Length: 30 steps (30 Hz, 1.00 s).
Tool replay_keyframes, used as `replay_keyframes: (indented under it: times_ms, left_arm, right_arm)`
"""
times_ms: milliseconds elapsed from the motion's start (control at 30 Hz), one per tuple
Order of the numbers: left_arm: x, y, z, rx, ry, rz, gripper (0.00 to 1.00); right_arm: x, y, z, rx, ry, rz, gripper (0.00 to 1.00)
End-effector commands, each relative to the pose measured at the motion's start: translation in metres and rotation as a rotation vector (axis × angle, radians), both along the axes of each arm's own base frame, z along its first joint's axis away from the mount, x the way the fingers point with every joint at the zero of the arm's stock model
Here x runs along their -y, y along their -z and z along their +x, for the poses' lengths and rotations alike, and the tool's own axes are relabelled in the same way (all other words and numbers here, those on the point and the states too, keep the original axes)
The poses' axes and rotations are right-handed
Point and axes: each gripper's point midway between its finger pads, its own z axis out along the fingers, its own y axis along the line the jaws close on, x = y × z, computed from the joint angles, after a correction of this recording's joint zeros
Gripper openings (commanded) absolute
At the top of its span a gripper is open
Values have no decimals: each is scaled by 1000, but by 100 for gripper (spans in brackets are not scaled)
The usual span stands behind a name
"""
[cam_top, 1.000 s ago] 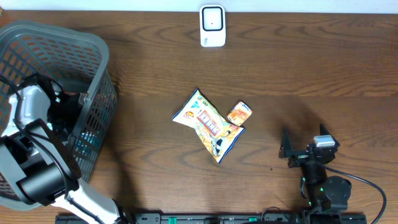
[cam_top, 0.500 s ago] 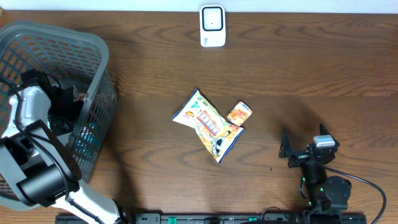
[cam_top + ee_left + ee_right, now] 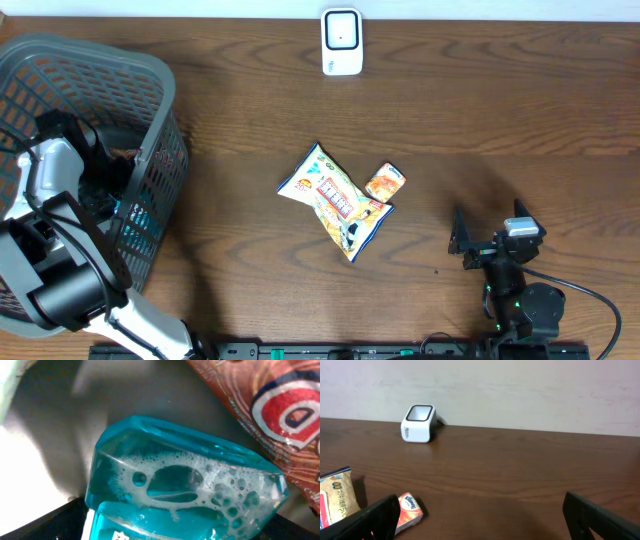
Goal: Scan the item barcode
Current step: 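Reach into the basket and grasp the blue Listerine bottle cap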
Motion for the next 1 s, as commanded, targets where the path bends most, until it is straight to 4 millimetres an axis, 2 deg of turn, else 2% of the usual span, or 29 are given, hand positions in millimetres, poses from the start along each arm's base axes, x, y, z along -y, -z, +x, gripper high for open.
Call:
replay_keyframes:
  times_ms: [0,133,267,333,367,433,467,567,667,800,967]
  left_arm:
    - [8,47,-37,-171,-45,-59,98]
    - [15,70,-48,-195,-23,-74,98]
    - [22,81,-60,-215,-23,-86,99]
    - [22,83,-61,-212,-23,-84,87]
    - [22,83,-60,-212,-23,-83,74]
    - [22,83,-60,-210,-23,-83,61]
    - [21,84,-60,-210,-22,-74,56]
    - [13,84,-62,-227,-18,-32,56]
    - [5,81,-61,-233,-15,3,56]
    - [-3,68,-46,-189,-20,27,56]
    - [-17,34,-23,-84,-30,88,56]
  right_arm:
    - [-3,0,0,0,-10,10,99]
    - [-3,0,0,0,-10,10,99]
    - [-3,0,0,0,-10,10,99]
    - [-3,0,0,0,-10,10,99]
    - [-3,0,0,0,-10,10,99]
    - [-3,0,0,0,-10,10,99]
    - [-3,0,0,0,-10,10,99]
    - [-3,0,0,0,-10,10,99]
    - [-3,0,0,0,-10,10,99]
    - [-3,0,0,0,-10,10,99]
    - [-3,0,0,0,-10,10,99]
